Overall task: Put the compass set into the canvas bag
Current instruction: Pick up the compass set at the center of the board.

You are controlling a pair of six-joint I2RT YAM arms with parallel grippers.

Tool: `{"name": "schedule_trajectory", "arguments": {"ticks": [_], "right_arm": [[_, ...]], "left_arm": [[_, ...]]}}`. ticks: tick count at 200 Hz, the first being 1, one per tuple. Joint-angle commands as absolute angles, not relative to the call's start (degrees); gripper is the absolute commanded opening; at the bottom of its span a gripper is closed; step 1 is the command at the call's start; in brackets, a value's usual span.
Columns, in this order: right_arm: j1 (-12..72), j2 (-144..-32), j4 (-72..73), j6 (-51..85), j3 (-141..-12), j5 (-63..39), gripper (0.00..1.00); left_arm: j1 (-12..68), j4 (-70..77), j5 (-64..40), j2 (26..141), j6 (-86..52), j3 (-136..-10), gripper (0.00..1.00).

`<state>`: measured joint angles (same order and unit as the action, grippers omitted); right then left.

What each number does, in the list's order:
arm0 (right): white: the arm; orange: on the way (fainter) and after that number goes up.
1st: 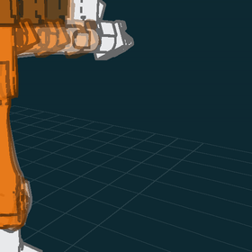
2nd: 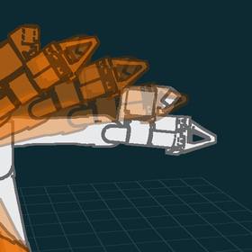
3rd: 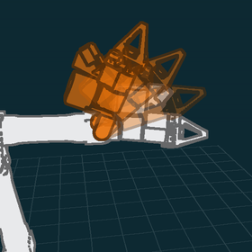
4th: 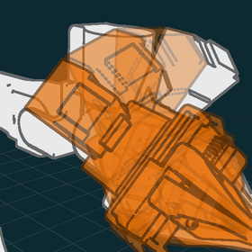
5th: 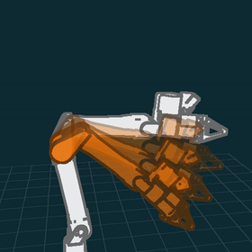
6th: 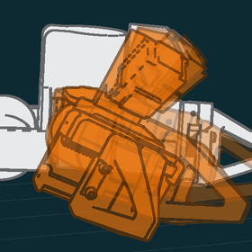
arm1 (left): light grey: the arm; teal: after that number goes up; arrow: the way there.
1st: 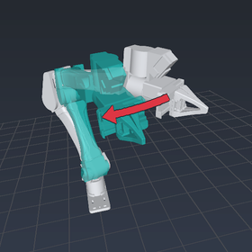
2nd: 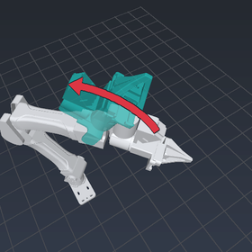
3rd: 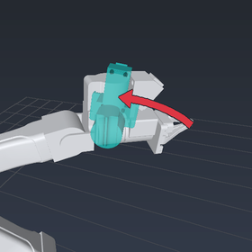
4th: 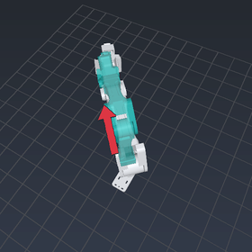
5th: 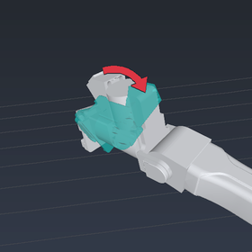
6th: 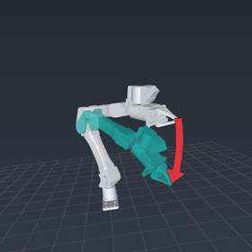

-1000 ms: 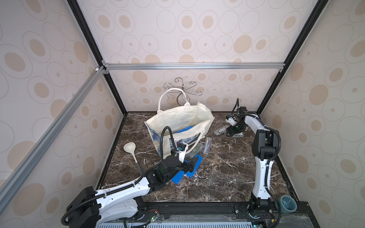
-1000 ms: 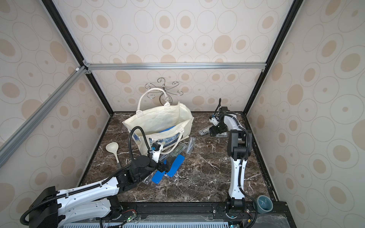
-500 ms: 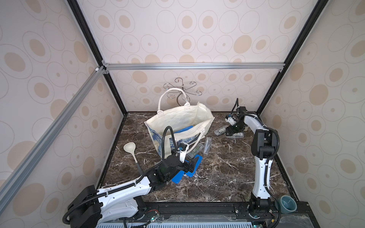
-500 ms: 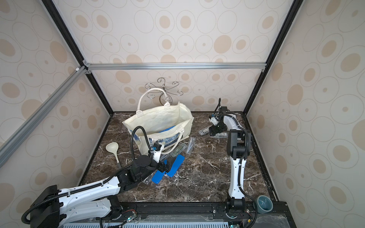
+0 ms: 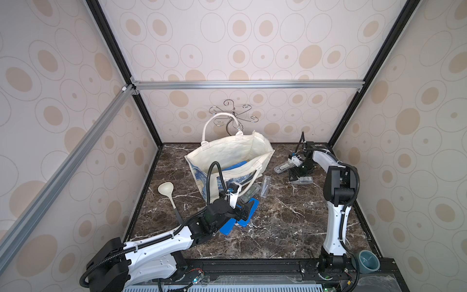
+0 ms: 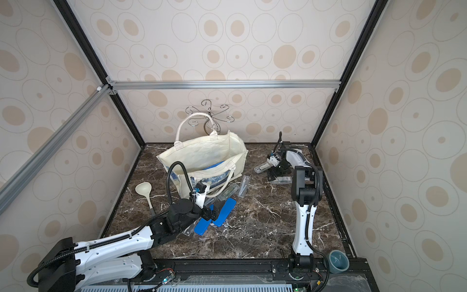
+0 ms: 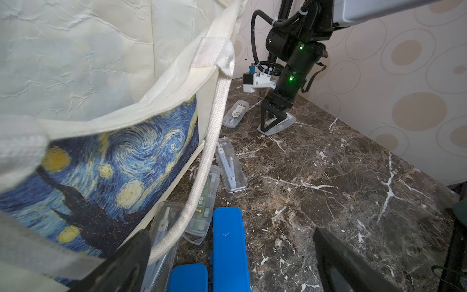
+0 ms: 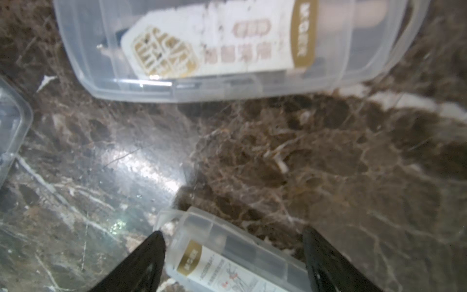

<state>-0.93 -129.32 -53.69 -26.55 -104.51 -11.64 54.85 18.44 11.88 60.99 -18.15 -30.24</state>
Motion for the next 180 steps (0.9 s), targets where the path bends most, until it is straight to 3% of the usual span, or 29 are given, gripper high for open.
{"name": "schedule_trajectory", "arguments": {"ticks": [1, 55, 180], "right_arm": [[-0.6, -123.8, -51.1, -24.0, -100.6, -12.3, 0.88], [-0.5, -113.8, -41.7, -12.2, -92.5, -10.6, 0.94], [-2.4, -120.9, -47.4, -15.5, -93.3, -14.2, 0.94]], "left_arm": [[54.6, 20.0, 12.4, 60.1, -17.6, -30.3, 1.00], [54.5, 20.4, 12.8, 59.5, -17.7, -29.2, 1.00], [54.5, 19.7, 13.8, 56.4, -17.8, -27.7, 1.00]]}}
